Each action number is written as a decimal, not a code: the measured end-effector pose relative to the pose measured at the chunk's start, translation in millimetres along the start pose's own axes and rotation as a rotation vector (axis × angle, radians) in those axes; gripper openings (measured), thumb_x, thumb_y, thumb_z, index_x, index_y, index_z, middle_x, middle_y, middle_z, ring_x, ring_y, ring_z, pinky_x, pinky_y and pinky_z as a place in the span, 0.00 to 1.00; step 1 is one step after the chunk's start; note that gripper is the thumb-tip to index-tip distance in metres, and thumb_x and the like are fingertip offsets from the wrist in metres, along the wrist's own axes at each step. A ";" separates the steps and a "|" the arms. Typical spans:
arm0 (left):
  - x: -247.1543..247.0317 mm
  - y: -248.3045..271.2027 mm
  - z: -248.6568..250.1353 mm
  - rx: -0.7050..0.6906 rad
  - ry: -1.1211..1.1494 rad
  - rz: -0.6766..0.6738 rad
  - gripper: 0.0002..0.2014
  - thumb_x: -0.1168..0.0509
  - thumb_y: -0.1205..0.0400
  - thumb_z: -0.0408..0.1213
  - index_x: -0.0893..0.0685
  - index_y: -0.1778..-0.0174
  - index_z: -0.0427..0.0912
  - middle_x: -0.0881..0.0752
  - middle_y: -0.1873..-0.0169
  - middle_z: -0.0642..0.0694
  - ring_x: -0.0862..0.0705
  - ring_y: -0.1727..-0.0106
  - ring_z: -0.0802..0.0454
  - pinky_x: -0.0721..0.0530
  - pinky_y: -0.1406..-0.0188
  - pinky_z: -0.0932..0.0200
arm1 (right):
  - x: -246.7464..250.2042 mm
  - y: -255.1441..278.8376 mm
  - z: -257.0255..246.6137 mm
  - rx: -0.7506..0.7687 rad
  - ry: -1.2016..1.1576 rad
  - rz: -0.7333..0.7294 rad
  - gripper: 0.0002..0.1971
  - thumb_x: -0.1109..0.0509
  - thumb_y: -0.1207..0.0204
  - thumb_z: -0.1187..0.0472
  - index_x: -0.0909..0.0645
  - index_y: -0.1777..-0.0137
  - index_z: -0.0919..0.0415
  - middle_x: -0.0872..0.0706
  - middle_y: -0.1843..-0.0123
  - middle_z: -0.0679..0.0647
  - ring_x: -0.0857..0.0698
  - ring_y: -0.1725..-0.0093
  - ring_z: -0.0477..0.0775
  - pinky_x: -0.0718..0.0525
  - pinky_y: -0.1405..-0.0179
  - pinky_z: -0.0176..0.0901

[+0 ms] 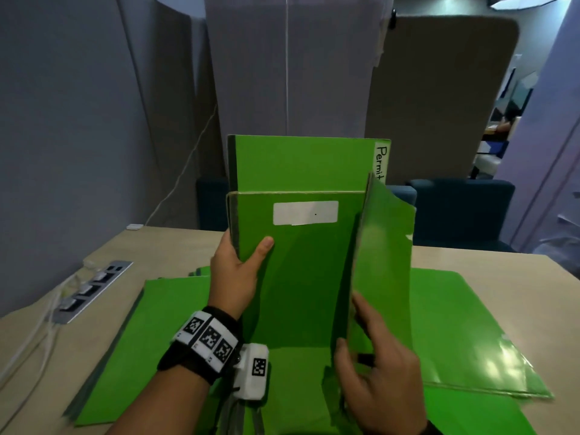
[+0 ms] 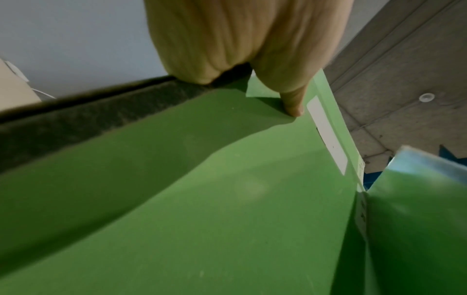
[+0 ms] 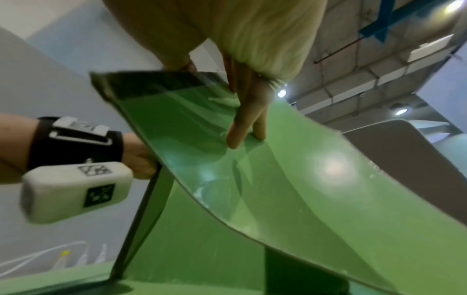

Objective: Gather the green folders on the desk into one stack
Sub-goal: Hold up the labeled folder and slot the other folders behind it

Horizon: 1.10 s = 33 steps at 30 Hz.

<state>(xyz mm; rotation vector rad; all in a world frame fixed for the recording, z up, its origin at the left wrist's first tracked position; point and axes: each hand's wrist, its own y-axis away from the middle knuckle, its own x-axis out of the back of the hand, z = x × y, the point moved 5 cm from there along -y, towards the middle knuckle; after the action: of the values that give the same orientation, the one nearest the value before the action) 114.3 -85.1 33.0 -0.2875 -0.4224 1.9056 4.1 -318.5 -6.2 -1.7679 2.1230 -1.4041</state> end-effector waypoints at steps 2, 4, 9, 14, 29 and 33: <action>-0.5 -0.3 -0.6 -0.006 0.004 0.000 0.13 0.27 0.18 0.38 0.17 0.39 0.52 0.08 0.49 0.56 0.09 0.49 0.66 0.11 0.55 0.68 | -17.0 2.6 -7.4 0.055 0.077 -0.093 0.36 0.21 0.31 0.60 0.22 0.20 0.60 0.09 0.63 0.47 0.20 0.74 0.28 0.13 0.71 0.25; -1.0 -0.5 2.3 -0.028 -0.009 -0.011 0.11 0.27 0.17 0.36 0.18 0.41 0.52 0.09 0.52 0.57 0.10 0.52 0.69 0.13 0.58 0.72 | -31.6 1.7 -14.0 0.057 0.151 -0.175 0.37 0.21 0.35 0.57 0.21 0.22 0.52 0.05 0.52 0.49 0.16 0.70 0.32 0.10 0.63 0.28; 1.3 5.5 4.7 -0.007 0.049 -0.026 0.17 0.40 0.12 0.53 0.18 0.50 0.42 0.19 0.66 0.46 0.15 0.60 0.45 0.16 0.55 0.46 | -75.0 -3.5 -19.6 0.033 0.264 -0.320 0.38 0.26 0.34 0.54 0.28 0.20 0.42 0.15 0.23 0.50 0.08 0.61 0.42 0.08 0.59 0.37; 3.6 9.4 7.7 0.008 0.087 -0.097 0.26 0.33 0.23 0.70 0.20 0.49 0.48 0.12 0.62 0.64 0.14 0.60 0.67 0.13 0.54 0.59 | -100.9 -14.8 -28.3 0.061 0.325 -0.375 0.34 0.30 0.29 0.52 0.29 0.21 0.42 0.15 0.24 0.52 0.08 0.60 0.46 0.07 0.61 0.43; 1.6 9.9 7.2 0.038 0.067 -0.120 0.21 0.31 0.20 0.48 0.19 0.30 0.51 0.09 0.39 0.52 0.11 0.37 0.55 0.12 0.36 0.46 | 44.2 -128.4 50.5 -0.404 -0.304 0.140 0.39 0.12 0.35 0.53 0.32 0.29 0.46 0.21 0.27 0.50 0.20 0.29 0.54 0.20 0.29 0.54; 0.4 11.6 0.0 0.088 0.119 -0.098 0.14 0.33 0.13 0.40 0.17 0.32 0.52 0.08 0.39 0.51 0.11 0.36 0.50 0.13 0.34 0.42 | 12.1 -132.6 53.0 -0.568 -0.725 -0.048 0.31 0.17 0.35 0.50 0.19 0.32 0.55 0.06 0.41 0.55 0.08 0.39 0.60 0.10 0.41 0.63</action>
<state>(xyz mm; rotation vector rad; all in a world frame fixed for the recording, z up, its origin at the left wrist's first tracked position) 104.3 -88.5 28.1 -0.3147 -0.2673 1.7956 129.8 -351.7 54.0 -2.0519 2.1297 -0.0568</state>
